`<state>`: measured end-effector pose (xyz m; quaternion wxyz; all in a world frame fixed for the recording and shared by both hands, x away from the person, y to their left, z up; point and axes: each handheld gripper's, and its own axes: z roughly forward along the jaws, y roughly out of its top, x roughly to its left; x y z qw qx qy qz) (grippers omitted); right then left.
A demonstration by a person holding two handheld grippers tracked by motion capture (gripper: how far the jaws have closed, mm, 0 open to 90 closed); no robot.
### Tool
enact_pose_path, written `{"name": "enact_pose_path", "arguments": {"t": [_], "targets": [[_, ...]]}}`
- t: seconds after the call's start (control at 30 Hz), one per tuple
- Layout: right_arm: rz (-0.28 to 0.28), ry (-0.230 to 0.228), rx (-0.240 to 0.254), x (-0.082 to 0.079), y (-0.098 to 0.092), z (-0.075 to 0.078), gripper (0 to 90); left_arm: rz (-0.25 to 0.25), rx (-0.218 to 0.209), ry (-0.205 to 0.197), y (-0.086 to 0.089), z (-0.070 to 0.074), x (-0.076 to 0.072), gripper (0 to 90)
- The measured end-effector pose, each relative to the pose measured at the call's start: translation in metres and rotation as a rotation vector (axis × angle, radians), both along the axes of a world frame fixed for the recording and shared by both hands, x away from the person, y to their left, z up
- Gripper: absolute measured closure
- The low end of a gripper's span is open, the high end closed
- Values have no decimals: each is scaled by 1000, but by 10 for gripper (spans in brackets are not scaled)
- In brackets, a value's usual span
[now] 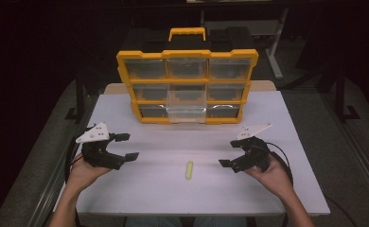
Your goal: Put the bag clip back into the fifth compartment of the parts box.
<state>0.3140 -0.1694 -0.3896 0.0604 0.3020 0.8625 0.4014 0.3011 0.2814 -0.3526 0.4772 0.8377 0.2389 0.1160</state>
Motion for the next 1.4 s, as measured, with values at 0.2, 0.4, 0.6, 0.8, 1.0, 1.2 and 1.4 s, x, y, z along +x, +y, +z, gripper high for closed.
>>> {"name": "enact_pose_path", "arguments": {"t": [0.2, 0.4, 0.6, 0.8, 1.0, 1.2, 1.4], "targets": [[19, 5, -12, 0, 10, 2, 140, 12, -3, 9, -1, -10, -3, 213], [30, 13, -20, 1, 18, 3, 152, 21, 7, 6, -2, -15, -5, 211], [48, 26, -28, 2, 26, 3, 179, 19, 13, 3, -5, -21, -7, 213], [59, 35, -39, 4, 35, 3, 251, 21, 5, 7, -7, -24, -9, 213], [61, 57, -48, 6, 40, 1, 365, 19, 2, 17, -6, -27, -9, 214], [67, 69, -79, 8, 47, -4, 479, 18, 6, 16, -4, -28, -8, 215], [67, 86, -84, 9, 54, -6, 595, 15, -7, 19, -3, -28, -8, 220]]}}
